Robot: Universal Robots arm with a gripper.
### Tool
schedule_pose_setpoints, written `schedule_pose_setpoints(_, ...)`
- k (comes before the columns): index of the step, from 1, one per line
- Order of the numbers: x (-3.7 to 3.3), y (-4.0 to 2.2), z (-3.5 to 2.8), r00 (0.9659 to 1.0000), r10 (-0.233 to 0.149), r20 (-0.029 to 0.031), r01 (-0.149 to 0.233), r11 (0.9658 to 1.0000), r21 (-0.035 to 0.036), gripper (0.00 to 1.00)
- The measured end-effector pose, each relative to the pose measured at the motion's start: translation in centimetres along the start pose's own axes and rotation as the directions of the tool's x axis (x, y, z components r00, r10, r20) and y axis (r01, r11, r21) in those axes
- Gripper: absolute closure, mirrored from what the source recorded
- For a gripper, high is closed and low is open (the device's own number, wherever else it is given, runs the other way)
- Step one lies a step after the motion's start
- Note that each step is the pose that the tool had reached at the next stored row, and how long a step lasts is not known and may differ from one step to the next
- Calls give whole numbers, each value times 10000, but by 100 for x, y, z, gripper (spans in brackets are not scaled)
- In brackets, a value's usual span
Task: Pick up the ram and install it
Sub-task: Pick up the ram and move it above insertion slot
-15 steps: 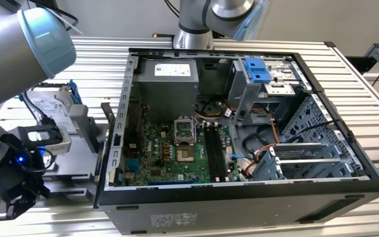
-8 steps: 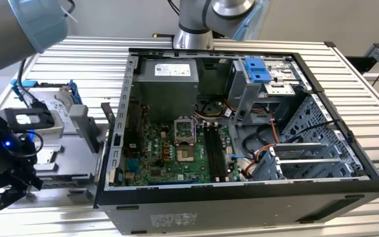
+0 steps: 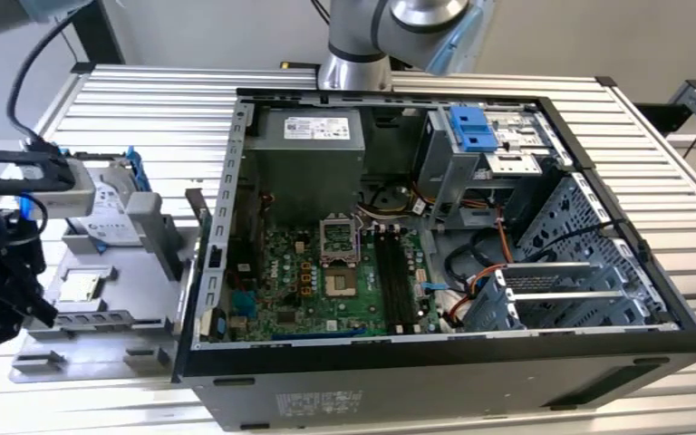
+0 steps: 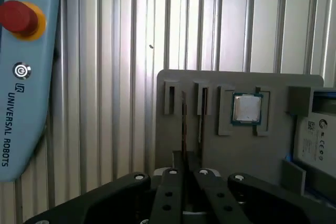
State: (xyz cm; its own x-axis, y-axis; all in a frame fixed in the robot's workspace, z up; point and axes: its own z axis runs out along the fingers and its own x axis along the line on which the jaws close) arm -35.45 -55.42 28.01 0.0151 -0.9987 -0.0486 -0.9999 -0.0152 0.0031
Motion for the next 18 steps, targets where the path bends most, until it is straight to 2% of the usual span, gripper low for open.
schedule_pose_setpoints(1,-2,0,-39,10000,1,1,-1,10000,0,100)
schedule_pose_setpoints(3,-8,0,-170,10000,0,-1,0,10000,-1,100)
schedule_pose_setpoints(6,-14,1,-290,10000,1,7,-1,10000,-14,100)
schedule_pose_setpoints(18,-42,3,-870,10000,1,8,-1,10000,-16,100)
